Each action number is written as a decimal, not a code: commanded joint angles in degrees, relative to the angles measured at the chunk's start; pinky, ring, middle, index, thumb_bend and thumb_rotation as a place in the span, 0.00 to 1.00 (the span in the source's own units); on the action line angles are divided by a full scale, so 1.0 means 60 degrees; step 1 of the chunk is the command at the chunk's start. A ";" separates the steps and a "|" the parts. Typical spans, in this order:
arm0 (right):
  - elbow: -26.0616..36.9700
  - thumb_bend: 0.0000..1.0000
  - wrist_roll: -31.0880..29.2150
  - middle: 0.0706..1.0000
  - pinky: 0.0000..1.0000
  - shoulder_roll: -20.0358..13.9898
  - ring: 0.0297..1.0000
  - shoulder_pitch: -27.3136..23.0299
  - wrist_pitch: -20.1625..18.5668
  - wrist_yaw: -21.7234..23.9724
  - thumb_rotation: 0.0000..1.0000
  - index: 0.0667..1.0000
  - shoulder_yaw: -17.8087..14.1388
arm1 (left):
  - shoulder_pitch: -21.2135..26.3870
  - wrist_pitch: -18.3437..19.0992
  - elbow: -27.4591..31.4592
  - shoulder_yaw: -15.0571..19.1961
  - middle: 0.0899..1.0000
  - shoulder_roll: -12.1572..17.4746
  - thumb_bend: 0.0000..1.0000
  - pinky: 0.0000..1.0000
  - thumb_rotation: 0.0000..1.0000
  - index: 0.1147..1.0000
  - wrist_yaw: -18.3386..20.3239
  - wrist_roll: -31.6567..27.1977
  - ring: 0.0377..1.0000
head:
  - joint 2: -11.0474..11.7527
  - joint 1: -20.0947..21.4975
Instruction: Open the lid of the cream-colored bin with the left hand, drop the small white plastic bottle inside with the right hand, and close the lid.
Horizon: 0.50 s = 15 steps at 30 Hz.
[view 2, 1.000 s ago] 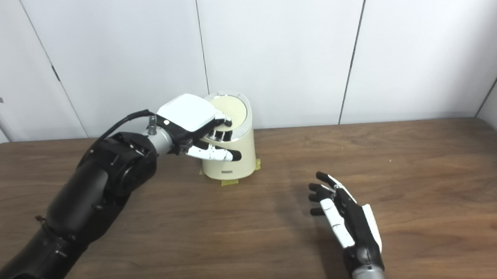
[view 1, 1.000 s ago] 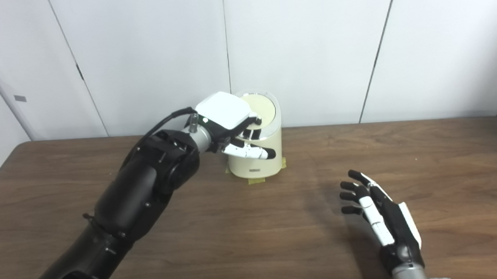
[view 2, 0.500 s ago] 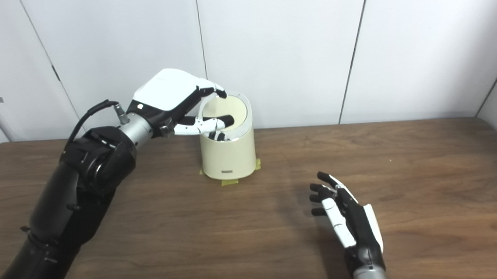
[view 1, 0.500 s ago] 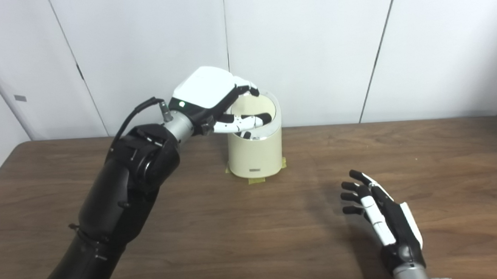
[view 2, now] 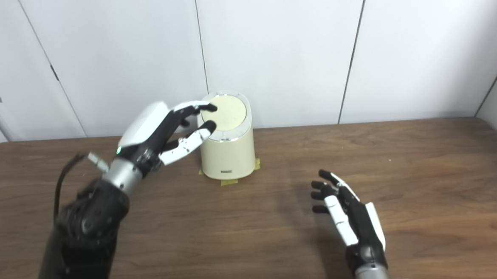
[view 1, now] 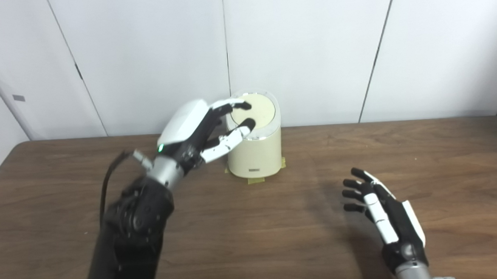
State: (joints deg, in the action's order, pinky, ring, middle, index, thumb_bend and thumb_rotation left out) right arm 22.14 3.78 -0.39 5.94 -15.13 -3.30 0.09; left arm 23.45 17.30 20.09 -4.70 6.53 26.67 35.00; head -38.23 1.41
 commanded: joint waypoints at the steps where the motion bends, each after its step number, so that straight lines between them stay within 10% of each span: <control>1: 0.0503 0.49 -0.0170 0.77 0.66 0.0055 0.76 0.0139 0.0096 0.0083 0.85 0.83 -0.0050 | -0.0061 0.0162 0.0395 0.0515 0.86 -0.0292 0.37 0.77 0.85 0.85 -0.0637 -0.0962 0.84 | -0.0005 -0.0001; 15: 0.0661 0.54 -0.1202 0.79 0.70 0.0010 0.78 0.0194 0.0108 0.0085 0.80 0.82 -0.0667 | -0.3606 -0.0047 0.0726 0.1687 0.86 -0.0892 0.34 0.86 0.93 0.89 -0.2165 -0.4288 0.86 | -0.0021 -0.0033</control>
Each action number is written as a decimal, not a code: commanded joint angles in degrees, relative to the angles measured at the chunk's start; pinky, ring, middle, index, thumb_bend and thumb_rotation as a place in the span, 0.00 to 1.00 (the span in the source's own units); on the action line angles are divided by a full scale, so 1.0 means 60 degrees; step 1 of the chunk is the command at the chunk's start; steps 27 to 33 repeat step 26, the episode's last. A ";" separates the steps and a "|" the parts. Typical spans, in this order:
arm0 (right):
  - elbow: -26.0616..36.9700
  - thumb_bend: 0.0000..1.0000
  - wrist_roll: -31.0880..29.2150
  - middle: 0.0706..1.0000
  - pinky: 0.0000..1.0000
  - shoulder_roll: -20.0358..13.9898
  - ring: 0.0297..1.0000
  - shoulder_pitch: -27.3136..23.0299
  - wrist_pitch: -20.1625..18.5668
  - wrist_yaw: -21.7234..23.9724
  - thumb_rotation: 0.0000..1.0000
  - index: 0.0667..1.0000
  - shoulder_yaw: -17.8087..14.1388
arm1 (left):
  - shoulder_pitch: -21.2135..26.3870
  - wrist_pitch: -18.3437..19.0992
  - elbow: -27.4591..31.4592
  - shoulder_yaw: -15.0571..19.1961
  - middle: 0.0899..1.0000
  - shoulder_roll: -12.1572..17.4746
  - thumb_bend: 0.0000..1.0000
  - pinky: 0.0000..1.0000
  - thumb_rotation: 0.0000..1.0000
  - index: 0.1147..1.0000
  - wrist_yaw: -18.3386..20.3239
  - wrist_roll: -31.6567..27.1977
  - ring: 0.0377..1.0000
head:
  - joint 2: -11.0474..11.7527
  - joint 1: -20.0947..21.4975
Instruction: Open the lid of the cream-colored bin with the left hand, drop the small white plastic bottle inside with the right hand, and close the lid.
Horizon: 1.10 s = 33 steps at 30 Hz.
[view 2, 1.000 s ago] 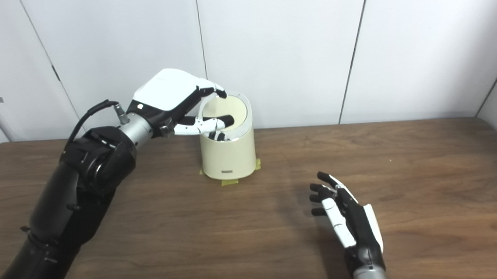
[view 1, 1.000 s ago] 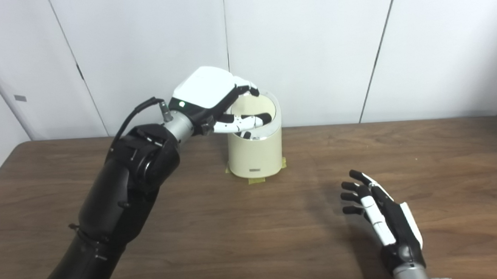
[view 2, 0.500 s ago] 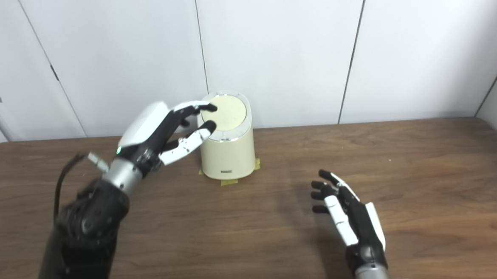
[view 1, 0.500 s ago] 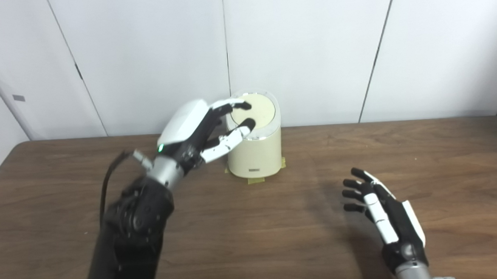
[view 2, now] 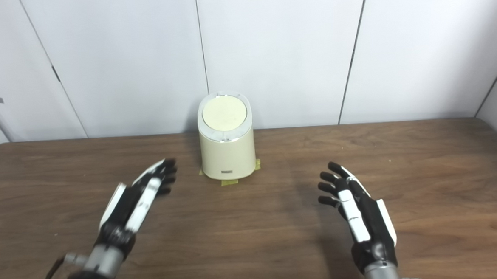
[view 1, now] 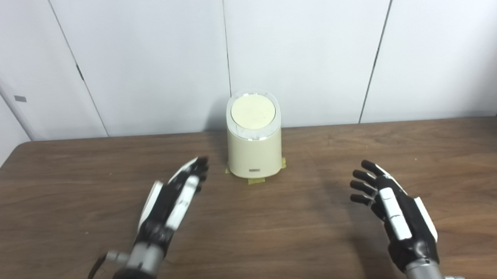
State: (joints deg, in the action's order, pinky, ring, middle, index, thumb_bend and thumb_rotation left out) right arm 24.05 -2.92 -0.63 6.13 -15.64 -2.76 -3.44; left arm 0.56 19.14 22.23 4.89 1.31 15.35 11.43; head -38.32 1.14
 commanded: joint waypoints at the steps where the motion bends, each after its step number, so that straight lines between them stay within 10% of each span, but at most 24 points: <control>1: 0.0329 0.54 -0.0108 0.79 0.70 0.0036 0.77 0.0166 0.0212 0.0001 0.80 0.82 -0.0104 | 0.0118 -0.0358 0.0382 0.0133 0.86 -0.0006 0.33 0.86 0.92 0.89 -0.0362 -0.0476 0.86 | -0.0009 0.0008; 15: 0.0416 0.57 -0.0166 0.93 0.86 -0.0385 0.92 0.0696 0.0343 0.0579 0.85 0.89 -0.0079 | -0.1368 -0.1201 0.0169 0.0841 0.95 0.0074 0.35 0.93 0.99 0.95 -0.1090 -0.2549 0.92 | -0.0162 0.0105; 33: 0.0048 0.57 0.0054 1.00 0.97 -0.0771 1.00 0.1243 0.1124 0.1383 0.94 0.97 -0.0022 | -0.2164 -0.2277 -0.0109 0.0838 0.96 0.0004 0.36 0.96 0.98 0.97 -0.1164 -0.2905 0.95 | -0.0291 0.0006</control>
